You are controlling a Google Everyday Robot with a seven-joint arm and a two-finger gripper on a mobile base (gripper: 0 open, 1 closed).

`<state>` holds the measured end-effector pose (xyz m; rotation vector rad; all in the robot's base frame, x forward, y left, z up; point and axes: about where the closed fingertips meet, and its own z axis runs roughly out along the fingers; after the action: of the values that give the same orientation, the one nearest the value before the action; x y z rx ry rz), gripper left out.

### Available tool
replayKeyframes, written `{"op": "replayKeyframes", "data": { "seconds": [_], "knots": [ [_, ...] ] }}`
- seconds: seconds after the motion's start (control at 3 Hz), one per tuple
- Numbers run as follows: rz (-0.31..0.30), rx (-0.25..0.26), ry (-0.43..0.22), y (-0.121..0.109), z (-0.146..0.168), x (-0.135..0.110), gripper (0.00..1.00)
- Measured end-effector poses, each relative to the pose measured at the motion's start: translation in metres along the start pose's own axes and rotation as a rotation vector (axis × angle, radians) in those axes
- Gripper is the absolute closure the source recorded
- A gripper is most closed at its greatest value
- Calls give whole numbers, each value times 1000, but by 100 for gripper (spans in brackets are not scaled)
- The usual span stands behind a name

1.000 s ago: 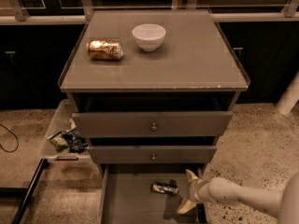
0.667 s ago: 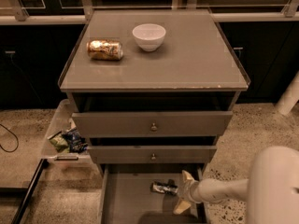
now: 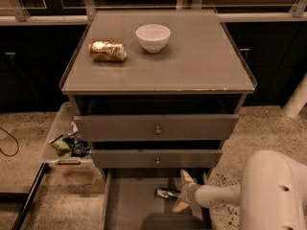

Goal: Pick redbull can from bottom drawer and place on counter

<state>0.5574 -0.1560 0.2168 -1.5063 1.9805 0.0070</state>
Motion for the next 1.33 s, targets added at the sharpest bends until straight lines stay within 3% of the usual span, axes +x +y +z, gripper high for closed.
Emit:
{"op": "replayKeyframes", "data": {
  "seconds": [0.33,0.67,1.0,1.33],
  "knots": [
    [-19,24,-94,1,16,6,0],
    [-5,117,-183,-23,3,50,0],
    [-5,116,-182,-23,3,50,0],
    [6,62,-180,-17,12,48,0]
  ]
}}
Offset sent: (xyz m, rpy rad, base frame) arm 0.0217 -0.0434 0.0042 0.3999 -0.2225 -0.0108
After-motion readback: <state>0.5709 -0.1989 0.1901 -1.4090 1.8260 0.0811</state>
